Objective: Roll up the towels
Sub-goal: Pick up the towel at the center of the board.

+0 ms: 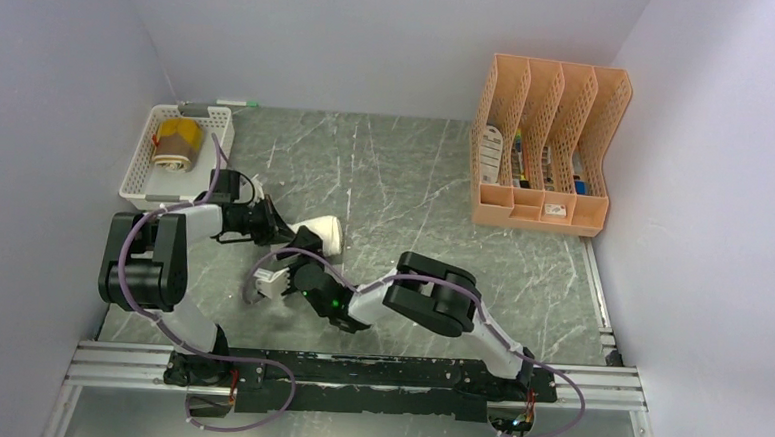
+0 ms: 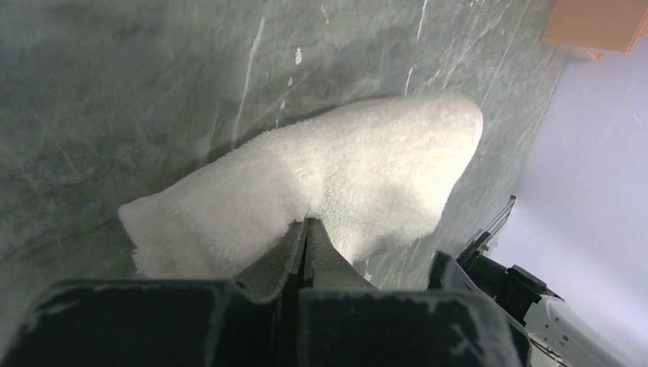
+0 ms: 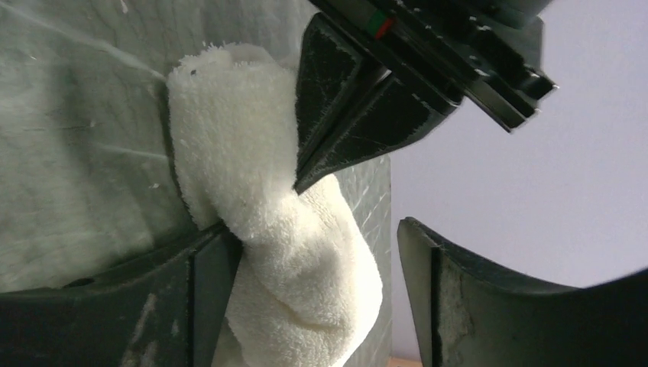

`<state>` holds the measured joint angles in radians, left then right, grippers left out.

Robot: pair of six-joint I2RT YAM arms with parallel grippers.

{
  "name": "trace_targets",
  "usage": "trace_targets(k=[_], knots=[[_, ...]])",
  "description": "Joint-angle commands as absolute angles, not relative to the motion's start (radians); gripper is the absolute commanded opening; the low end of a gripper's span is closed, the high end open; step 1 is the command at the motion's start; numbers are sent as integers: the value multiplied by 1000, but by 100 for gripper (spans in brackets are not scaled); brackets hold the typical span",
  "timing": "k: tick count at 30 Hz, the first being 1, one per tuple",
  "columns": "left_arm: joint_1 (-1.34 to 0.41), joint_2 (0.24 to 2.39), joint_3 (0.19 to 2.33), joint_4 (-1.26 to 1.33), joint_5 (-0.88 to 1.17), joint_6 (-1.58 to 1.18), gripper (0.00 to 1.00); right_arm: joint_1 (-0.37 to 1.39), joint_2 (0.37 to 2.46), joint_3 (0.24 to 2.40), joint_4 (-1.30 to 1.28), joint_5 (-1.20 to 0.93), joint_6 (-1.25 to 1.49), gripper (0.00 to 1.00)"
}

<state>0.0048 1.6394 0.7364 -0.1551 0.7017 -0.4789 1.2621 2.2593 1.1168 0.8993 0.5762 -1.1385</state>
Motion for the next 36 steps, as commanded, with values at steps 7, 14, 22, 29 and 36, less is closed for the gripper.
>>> trace_targets(k=[7,14,22,29,36], knots=[[-6,1674,753,-311,727,-407,7,1134,2360,1177,606,514,-1081,0],[120,1567,936,-371,722,-416,7,1119,2162,1035,700,424,-936,0],[172,1525,1212,-383,758,-424,7,1074,1856,945,561,183,-703,0],[174,1445,1054,-173,977,-429,17,954,1692,971,368,-176,-469,0],[175,1321,774,203,1123,-594,49,858,1574,914,406,-458,-353,0]])
